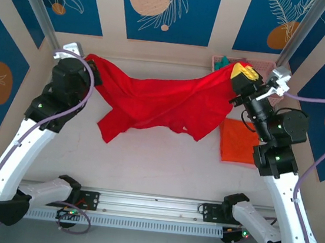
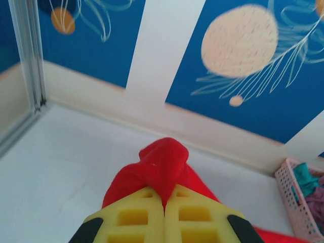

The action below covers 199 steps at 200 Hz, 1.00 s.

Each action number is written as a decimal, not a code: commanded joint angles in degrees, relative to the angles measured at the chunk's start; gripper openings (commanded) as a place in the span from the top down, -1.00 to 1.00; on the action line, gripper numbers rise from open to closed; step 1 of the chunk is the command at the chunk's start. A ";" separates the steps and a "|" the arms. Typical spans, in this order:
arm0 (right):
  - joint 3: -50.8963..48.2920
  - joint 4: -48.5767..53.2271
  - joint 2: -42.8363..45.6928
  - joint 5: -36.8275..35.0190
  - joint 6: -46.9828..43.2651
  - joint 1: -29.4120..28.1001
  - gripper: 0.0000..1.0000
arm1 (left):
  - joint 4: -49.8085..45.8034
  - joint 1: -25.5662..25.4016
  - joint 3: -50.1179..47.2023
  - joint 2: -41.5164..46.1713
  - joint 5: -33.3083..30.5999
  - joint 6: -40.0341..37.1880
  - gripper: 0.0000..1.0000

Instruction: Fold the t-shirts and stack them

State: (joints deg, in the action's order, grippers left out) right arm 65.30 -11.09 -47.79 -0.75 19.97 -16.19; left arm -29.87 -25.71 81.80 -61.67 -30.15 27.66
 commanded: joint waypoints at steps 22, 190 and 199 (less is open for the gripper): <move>1.63 0.27 -1.76 -0.29 -3.27 -0.30 1.00 | -1.36 1.92 7.60 -4.03 -2.51 -7.13 1.00; 22.88 -2.50 -54.65 -1.45 -2.36 1.95 0.61 | 2.82 19.26 17.58 -40.92 15.69 0.84 0.86; 25.81 -1.37 -57.94 -1.80 -1.62 2.44 0.08 | 1.42 19.63 21.27 -43.87 16.36 0.70 0.25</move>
State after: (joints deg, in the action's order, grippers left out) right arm 83.53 -11.55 -99.13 -1.04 17.15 -15.40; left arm -28.27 -7.92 93.82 -99.66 -18.15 26.09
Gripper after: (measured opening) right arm 0.180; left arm 0.066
